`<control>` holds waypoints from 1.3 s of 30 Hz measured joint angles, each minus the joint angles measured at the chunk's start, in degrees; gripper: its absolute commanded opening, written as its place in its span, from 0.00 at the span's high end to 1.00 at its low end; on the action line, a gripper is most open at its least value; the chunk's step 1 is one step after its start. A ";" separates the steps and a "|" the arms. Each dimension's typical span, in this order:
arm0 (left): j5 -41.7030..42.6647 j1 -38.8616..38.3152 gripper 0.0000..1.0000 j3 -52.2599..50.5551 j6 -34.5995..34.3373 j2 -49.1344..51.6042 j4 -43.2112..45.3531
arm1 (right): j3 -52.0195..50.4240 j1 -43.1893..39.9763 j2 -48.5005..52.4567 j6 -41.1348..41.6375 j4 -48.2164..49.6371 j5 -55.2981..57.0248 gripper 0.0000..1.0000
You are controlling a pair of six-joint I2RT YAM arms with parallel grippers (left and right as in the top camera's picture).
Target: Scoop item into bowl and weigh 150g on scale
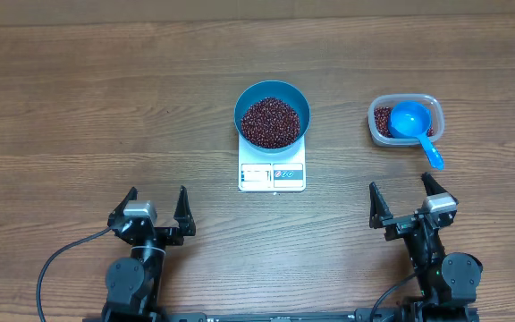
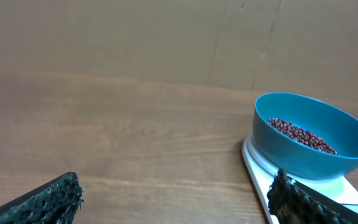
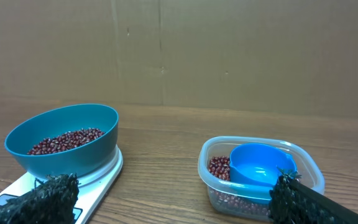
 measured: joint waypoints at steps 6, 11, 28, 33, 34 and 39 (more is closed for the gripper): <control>0.22 0.37 0.00 0.00 6.14 -0.85 -0.17 | 0.00 0.02 0.00 -0.02 0.02 0.00 0.00; 0.59 2.40 0.00 0.00 7.91 -0.85 -0.20 | 0.00 0.00 0.00 -0.02 0.02 0.00 0.00; 1.05 2.62 0.00 0.00 8.90 -0.85 -0.22 | -0.02 0.02 0.00 -0.02 0.02 0.00 0.00; 1.05 2.62 0.00 0.00 8.96 -0.85 -0.22 | 0.00 0.02 0.00 -0.02 0.07 -0.02 0.00; 1.05 2.62 0.01 0.00 8.96 -0.85 -0.22 | -0.02 0.02 0.00 0.00 0.02 -0.02 0.00; 1.05 2.62 0.00 0.00 8.96 -0.85 -0.22 | -0.02 0.02 0.00 -0.02 0.04 0.00 0.00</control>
